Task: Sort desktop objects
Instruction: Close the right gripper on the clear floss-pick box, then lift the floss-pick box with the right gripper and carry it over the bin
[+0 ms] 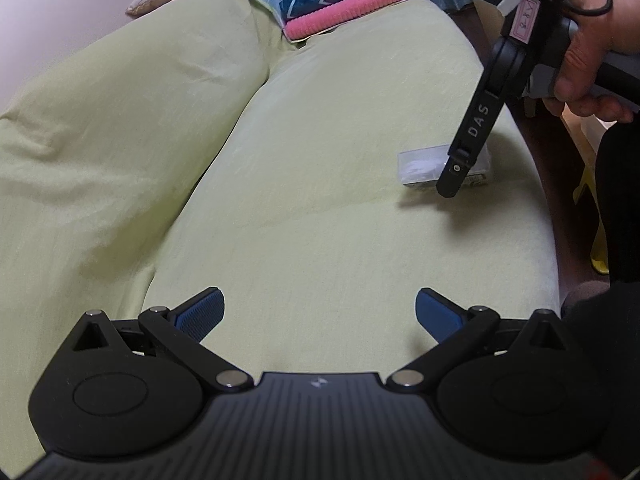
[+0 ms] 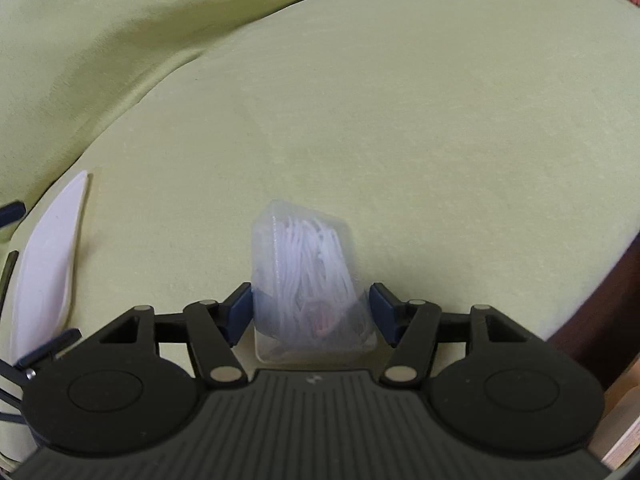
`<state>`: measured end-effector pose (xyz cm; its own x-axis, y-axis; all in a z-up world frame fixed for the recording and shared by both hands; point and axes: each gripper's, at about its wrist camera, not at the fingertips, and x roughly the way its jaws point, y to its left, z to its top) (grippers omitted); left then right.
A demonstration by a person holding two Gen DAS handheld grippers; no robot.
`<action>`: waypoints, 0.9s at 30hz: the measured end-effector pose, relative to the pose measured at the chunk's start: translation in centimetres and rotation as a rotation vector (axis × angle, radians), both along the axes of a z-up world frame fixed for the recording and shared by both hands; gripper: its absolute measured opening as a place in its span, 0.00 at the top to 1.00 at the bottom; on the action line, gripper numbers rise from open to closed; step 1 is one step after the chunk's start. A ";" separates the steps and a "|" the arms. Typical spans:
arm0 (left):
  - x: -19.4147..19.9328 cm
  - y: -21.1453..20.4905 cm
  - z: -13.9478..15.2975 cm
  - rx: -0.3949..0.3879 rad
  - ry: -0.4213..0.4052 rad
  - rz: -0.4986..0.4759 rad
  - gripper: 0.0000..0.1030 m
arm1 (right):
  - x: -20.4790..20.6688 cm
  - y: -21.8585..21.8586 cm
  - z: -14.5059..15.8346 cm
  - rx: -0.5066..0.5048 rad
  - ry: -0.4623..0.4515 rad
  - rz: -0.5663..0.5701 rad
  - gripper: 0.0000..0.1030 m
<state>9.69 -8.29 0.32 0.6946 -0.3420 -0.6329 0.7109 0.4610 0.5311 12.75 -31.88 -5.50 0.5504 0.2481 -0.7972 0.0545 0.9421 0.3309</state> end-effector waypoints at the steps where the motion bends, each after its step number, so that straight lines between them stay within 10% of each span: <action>1: 0.0 -0.3 0.0 0.001 -0.002 -0.006 0.00 | -0.2 -0.1 0.1 -0.014 -0.005 0.001 0.44; 18: -0.3 -3.8 -0.1 0.036 -0.003 -0.108 0.00 | -0.9 2.0 2.3 -0.331 -0.108 0.156 0.57; 27: -0.2 -7.0 -1.3 0.046 0.024 -0.187 0.00 | 0.1 1.5 2.3 -0.254 -0.096 0.143 0.74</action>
<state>9.53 -15.29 -0.99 0.6063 -0.4340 -0.6664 0.7945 0.2948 0.5309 12.86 -30.36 -3.19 0.6001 0.1274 -0.7897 -0.1045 0.9913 0.0805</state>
